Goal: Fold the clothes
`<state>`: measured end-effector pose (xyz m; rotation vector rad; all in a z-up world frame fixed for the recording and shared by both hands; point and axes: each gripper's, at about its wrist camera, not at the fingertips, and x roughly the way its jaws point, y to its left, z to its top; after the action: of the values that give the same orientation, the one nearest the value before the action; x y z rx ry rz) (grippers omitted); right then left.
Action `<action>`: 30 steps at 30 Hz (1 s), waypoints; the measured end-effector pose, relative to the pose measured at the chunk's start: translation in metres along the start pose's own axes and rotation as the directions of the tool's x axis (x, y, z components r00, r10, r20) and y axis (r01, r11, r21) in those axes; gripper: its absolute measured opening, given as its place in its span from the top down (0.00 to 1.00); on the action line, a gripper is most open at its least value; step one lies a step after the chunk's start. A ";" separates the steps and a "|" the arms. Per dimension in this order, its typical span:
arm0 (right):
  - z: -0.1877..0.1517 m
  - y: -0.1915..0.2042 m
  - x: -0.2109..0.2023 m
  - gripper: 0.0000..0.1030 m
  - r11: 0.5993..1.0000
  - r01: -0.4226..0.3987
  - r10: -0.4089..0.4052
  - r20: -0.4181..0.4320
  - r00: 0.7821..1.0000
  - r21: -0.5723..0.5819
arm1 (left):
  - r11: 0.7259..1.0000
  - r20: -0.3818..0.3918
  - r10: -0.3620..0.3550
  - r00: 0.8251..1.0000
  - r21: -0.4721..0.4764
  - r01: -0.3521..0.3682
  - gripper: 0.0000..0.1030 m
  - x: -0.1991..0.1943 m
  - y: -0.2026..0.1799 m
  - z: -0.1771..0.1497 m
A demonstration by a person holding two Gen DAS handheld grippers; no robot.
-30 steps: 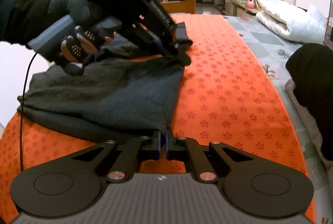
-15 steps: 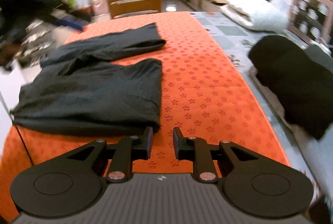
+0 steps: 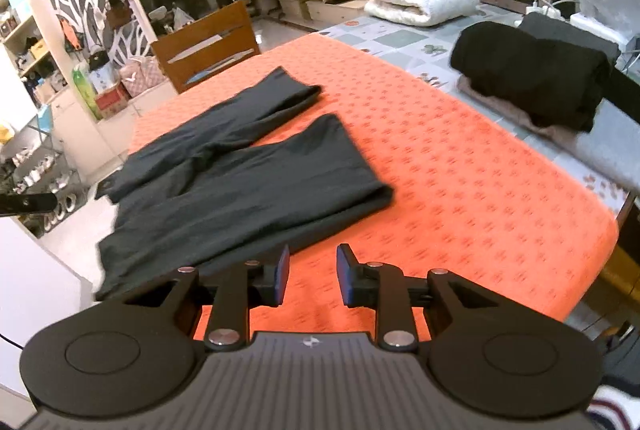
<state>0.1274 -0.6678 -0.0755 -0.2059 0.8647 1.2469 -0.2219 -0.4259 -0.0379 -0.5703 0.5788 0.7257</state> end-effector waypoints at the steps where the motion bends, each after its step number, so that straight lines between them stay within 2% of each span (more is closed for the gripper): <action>1: -0.002 0.006 -0.001 0.68 1.000 -0.013 0.013 -0.002 1.000 0.001 | 1.000 0.009 0.018 1.000 -0.007 -0.018 0.26 -0.005 0.009 -0.002; 5: -0.014 0.031 -0.005 0.68 0.998 -0.061 0.061 -0.016 0.998 0.003 | 0.995 0.029 0.081 0.996 -0.061 -0.080 0.26 -0.017 0.044 -0.004; 9: -0.027 0.059 -0.006 0.67 0.998 -0.062 0.062 -0.018 0.998 -0.004 | 0.993 0.029 0.104 0.994 -0.053 -0.103 0.26 -0.012 0.077 0.001; 13: -0.039 0.087 0.003 0.67 0.998 -0.032 0.033 -0.012 0.999 0.048 | 0.997 0.013 0.071 0.997 -0.011 -0.071 0.26 0.004 0.114 0.017; 17: -0.051 0.119 0.020 0.67 0.990 0.063 -0.065 0.011 0.998 0.126 | 0.994 -0.022 -0.003 1.000 0.107 0.006 0.26 0.023 0.142 0.037; 19: -0.055 0.135 0.026 0.67 0.978 0.115 -0.122 0.031 0.992 0.174 | 0.979 -0.055 -0.050 0.997 0.195 0.060 0.26 0.033 0.154 0.054; 23: -0.051 0.155 0.033 0.67 0.948 0.200 -0.221 0.062 0.973 0.249 | 0.931 -0.101 -0.122 0.987 0.332 0.150 0.26 0.051 0.165 0.088; 28: -0.031 0.160 0.030 0.67 0.937 0.261 -0.283 0.068 0.957 0.233 | 0.878 -0.124 -0.215 0.969 0.409 0.248 0.26 0.074 0.163 0.135; 30: -0.022 0.156 0.028 0.67 0.934 0.271 -0.295 0.076 0.952 0.232 | 0.866 -0.135 -0.245 0.960 0.414 0.279 0.25 0.089 0.156 0.152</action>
<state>-0.0195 -0.6057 -0.0609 -0.0807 0.8376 0.8775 -0.2399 -0.1913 -0.0320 -0.2554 0.6946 0.3002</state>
